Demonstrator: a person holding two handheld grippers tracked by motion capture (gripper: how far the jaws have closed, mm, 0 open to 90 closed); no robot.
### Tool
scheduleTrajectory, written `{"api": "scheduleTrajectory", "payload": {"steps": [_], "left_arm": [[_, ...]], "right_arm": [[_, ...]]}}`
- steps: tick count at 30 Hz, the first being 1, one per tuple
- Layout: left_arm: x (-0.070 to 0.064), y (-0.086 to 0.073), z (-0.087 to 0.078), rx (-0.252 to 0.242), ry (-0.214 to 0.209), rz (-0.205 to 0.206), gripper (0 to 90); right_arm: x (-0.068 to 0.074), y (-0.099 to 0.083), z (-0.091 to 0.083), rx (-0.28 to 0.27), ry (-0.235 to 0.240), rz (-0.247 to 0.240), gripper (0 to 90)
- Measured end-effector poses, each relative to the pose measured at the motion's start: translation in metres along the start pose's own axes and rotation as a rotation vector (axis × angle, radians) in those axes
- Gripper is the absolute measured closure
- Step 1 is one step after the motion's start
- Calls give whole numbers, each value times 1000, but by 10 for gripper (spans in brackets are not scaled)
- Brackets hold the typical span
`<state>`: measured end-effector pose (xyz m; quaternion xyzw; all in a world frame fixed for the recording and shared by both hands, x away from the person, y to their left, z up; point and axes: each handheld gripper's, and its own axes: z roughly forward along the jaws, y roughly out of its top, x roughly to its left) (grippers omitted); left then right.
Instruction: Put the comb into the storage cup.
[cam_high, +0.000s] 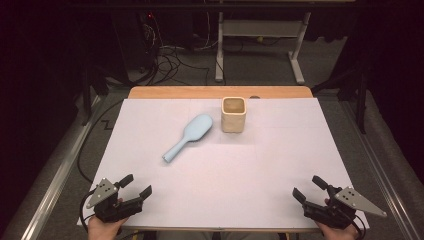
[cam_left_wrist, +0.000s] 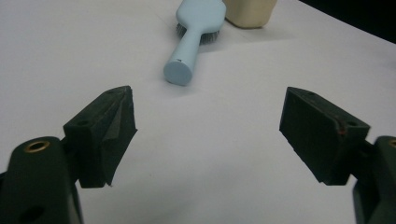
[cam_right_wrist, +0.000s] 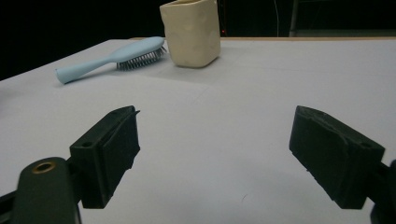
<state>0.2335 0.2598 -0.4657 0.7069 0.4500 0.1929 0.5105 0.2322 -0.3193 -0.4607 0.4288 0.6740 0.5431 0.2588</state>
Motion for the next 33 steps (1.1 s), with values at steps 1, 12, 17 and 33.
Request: {"api": "scheduleTrajectory", "payload": {"steps": [1, 12, 17, 33], "left_arm": [[0, 0, 0, 0, 0, 0, 178], [-1, 5, 3, -6, -16, 12, 161], [-1, 6, 4, -4, -16, 11, 161], [-6, 18, 22, 7, -28, 31, 179]], "right_arm": [[0, 0, 0, -1, 2, 2, 166], [1, 0, 0, -2, 6, 9, 166], [1, 0, 1, 2, 5, 7, 166], [2, 0, 0, -1, 4, 2, 166]]}}
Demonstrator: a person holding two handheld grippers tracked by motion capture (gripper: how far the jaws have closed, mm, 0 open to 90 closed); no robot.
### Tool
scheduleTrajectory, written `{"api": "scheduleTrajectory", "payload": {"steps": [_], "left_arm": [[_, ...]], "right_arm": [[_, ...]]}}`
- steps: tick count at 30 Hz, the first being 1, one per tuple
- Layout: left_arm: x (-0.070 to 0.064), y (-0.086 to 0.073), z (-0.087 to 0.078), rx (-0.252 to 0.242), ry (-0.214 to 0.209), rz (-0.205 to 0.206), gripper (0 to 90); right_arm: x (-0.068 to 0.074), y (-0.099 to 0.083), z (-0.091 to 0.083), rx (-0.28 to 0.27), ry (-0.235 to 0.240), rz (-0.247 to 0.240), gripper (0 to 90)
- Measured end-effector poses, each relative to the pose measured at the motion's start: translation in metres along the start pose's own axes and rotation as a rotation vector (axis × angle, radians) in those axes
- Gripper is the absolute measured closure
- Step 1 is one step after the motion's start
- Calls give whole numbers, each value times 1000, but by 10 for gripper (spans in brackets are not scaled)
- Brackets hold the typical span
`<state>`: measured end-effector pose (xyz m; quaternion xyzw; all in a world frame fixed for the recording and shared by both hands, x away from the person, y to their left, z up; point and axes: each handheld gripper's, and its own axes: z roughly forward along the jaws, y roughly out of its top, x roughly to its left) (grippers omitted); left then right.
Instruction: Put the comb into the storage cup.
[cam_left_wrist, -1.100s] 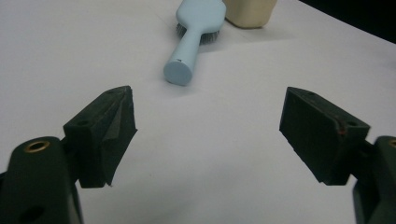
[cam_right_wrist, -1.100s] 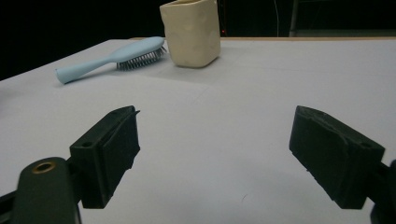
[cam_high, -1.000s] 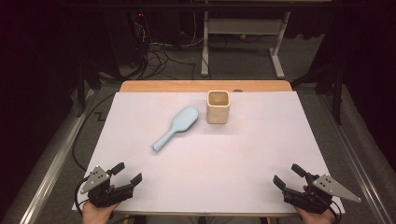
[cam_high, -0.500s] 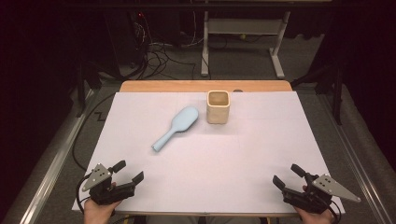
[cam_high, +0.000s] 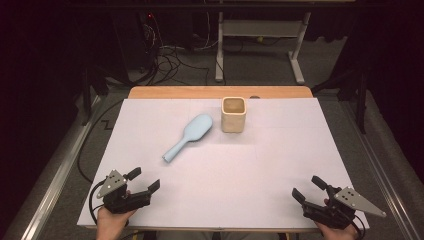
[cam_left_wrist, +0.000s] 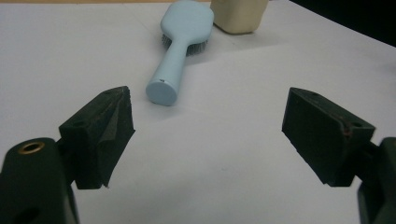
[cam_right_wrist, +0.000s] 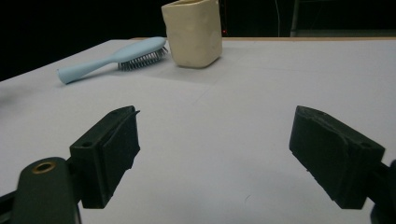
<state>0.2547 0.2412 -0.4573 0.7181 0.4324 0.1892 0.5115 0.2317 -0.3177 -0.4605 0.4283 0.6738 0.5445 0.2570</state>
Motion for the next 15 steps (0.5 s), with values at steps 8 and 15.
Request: {"api": "scheduleTrajectory", "payload": {"steps": [8, 15], "left_arm": [[-1, 5, 7, 6, -5, 9, 191], [0, 9, 15, 4, -19, 2, 198]], "right_arm": [[0, 0, 0, 1, -1, -4, 166], [1, 0, 1, 6, 1, -9, 166]]}}
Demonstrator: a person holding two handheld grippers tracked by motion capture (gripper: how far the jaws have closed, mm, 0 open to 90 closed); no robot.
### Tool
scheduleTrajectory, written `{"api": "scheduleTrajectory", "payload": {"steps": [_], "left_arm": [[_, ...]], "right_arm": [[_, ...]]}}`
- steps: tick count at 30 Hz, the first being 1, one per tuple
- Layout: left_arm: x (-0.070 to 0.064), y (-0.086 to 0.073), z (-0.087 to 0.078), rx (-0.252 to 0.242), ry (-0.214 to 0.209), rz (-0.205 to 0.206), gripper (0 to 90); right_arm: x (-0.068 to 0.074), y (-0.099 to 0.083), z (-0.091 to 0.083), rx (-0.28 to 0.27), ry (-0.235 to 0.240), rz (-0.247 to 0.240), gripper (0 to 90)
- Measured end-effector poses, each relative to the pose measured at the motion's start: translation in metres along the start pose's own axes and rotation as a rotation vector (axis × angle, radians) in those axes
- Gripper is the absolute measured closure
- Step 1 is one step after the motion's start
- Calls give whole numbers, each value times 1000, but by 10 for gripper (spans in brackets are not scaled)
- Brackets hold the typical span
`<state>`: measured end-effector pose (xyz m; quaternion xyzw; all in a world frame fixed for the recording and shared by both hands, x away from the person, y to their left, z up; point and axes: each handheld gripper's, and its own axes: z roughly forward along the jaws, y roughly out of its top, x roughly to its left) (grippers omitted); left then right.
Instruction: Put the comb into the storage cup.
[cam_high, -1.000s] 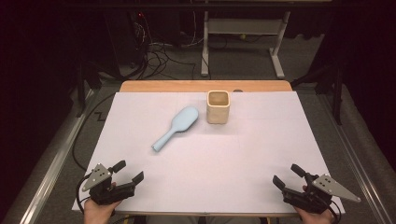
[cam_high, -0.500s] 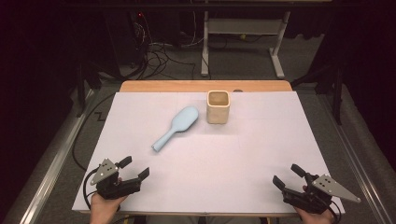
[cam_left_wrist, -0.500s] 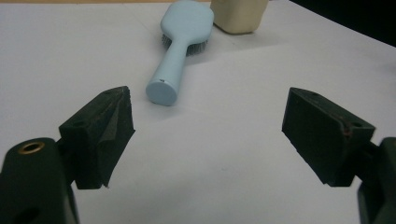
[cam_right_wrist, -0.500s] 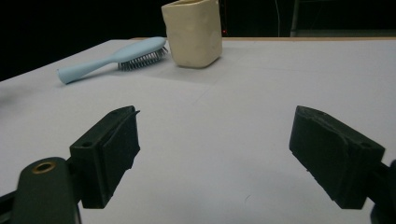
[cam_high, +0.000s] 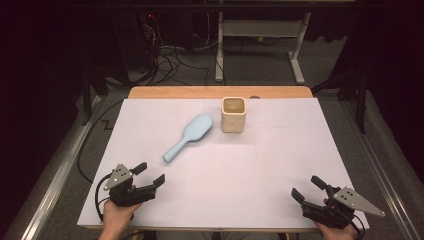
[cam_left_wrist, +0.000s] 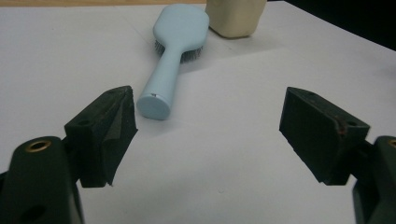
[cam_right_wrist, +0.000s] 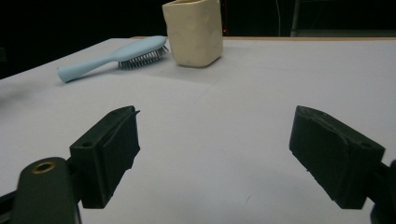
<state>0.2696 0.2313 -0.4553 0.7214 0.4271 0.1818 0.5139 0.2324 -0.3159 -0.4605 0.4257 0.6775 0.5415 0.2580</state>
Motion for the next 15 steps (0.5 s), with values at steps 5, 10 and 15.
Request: {"api": "scheduleTrajectory", "payload": {"steps": [5, 10, 15], "left_arm": [[0, 3, 5, 5, 1, 4, 202], [-1, 6, 9, 9, -1, 10, 205], [-2, 8, 15, 20, -3, 15, 209]], "right_arm": [[0, 0, 0, 0, -1, -2, 166], [0, 0, 0, -1, 0, -2, 166], [0, 0, 0, -2, 1, -2, 166]]}}
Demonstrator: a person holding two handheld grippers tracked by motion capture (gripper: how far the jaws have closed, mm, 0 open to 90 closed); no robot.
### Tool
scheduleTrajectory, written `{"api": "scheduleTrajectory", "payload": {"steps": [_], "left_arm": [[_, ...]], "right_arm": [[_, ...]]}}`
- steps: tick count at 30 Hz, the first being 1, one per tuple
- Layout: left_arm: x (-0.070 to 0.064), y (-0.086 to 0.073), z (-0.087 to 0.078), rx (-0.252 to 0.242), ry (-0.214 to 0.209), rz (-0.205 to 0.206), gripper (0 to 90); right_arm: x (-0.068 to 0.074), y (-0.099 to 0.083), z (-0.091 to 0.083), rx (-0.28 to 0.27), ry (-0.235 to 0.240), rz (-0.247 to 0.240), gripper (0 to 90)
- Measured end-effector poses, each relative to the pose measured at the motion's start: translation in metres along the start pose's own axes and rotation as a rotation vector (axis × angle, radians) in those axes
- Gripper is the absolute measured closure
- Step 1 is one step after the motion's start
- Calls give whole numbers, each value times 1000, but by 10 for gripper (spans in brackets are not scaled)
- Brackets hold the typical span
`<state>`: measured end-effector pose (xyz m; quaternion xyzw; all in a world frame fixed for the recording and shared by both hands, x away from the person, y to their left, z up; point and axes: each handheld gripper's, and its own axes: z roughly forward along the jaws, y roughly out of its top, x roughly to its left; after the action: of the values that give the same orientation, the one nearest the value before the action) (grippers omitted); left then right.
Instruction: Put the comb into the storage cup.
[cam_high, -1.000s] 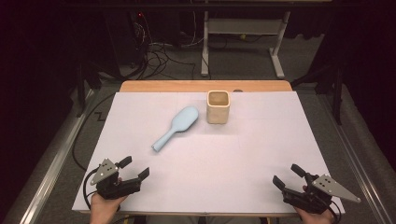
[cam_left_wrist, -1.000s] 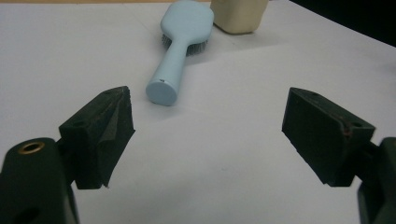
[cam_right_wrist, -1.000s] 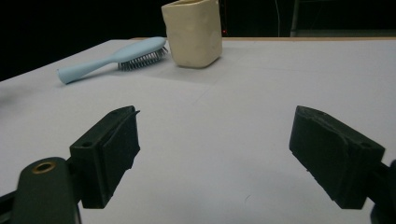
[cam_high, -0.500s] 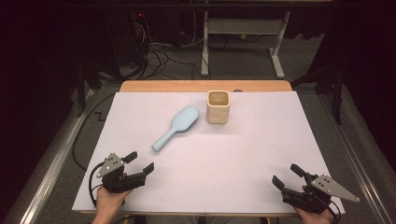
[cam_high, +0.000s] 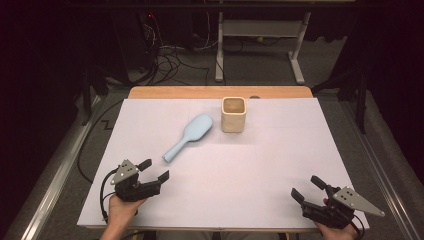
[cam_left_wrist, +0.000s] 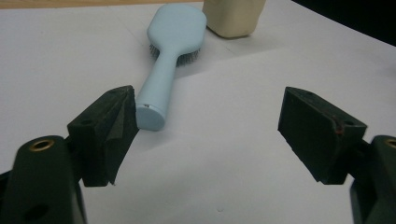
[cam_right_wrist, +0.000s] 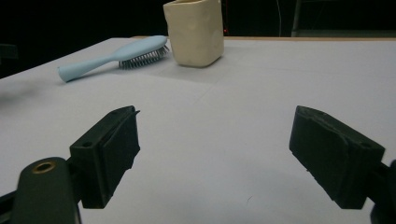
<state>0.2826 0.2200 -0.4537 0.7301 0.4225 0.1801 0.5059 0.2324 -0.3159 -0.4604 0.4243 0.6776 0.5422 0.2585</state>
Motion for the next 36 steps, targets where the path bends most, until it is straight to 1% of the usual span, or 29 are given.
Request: {"api": "scheduleTrajectory", "payload": {"steps": [6, 9, 21, 29, 36], "left_arm": [[0, 3, 6, 9, -3, 4, 216], [0, 5, 9, 23, -3, 14, 218], [-1, 13, 23, 27, -2, 11, 221], [-2, 18, 31, 44, 7, 33, 218], [-3, 23, 35, 47, 6, 32, 218]], "right_arm": [[0, 0, 0, -1, 1, 0, 166], [0, 0, 0, 0, 1, -1, 166], [0, 0, 0, 0, 6, 0, 167], [1, 0, 0, 0, 8, -2, 167], [1, 0, 0, 1, 8, 1, 167]]}}
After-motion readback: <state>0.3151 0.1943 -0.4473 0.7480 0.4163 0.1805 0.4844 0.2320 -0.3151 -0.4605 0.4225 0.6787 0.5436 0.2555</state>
